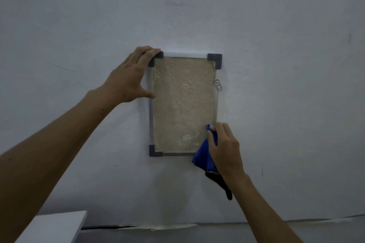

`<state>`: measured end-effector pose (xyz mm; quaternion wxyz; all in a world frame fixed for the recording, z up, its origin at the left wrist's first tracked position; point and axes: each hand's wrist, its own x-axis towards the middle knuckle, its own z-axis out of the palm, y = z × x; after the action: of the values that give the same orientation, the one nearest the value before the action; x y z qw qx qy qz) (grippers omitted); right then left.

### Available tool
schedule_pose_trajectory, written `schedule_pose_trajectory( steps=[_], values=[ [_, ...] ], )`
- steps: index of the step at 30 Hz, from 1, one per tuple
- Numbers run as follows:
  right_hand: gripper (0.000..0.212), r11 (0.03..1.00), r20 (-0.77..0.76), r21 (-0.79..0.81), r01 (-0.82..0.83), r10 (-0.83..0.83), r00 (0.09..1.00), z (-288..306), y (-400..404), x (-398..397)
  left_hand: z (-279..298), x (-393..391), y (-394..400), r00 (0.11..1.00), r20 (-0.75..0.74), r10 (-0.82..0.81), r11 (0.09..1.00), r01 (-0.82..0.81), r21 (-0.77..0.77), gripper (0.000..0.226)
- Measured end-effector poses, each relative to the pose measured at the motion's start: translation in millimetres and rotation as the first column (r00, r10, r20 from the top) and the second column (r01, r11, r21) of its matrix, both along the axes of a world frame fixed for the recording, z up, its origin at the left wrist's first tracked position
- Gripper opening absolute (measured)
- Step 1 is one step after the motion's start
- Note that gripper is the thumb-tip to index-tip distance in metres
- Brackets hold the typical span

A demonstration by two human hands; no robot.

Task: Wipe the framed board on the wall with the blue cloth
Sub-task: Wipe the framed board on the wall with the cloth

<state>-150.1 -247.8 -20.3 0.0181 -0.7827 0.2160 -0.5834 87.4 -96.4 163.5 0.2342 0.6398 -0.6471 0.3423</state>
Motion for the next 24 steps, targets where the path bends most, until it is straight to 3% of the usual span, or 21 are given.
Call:
schedule_pose_trajectory(
  steps=[3, 8, 15, 19, 21, 24],
  values=[
    [0.008, 1.0, -0.068, 0.011, -0.006, 0.007, 0.998, 4, -2, -7, 0, -1, 0, 1.0, 0.003, -0.005, 1.0, 0.005, 0.006, 0.127],
    [0.007, 0.998, -0.038, -0.068, 0.01, -0.012, 0.999, 48, -12, -6, 0, 1, 1, 1.0, 0.007, 0.001, 1.0, -0.001, 0.012, 0.128],
    [0.009, 0.991, -0.389, -0.089, -0.097, 0.055, 0.919, 26, -13, -34, -1, 3, 0, 1.0, 0.023, 0.006, 1.0, -0.007, 0.013, 0.135],
    [0.01, 0.99, -0.253, -0.133, -0.043, 0.008, 0.967, 66, -18, -30, -3, 2, 0, 0.999, 0.032, 0.017, 1.0, -0.018, 0.022, 0.142],
    [0.011, 0.99, -0.255, -0.129, -0.054, 0.019, 0.967, 68, -17, -31, -4, 2, 0, 0.999, 0.031, 0.024, 0.999, -0.025, 0.031, 0.144],
    [0.014, 0.989, -0.462, -0.119, -0.091, 0.026, 0.887, 44, -10, -37, -5, 1, 1, 0.999, 0.027, 0.029, 0.999, -0.03, 0.04, 0.146]
  ],
)
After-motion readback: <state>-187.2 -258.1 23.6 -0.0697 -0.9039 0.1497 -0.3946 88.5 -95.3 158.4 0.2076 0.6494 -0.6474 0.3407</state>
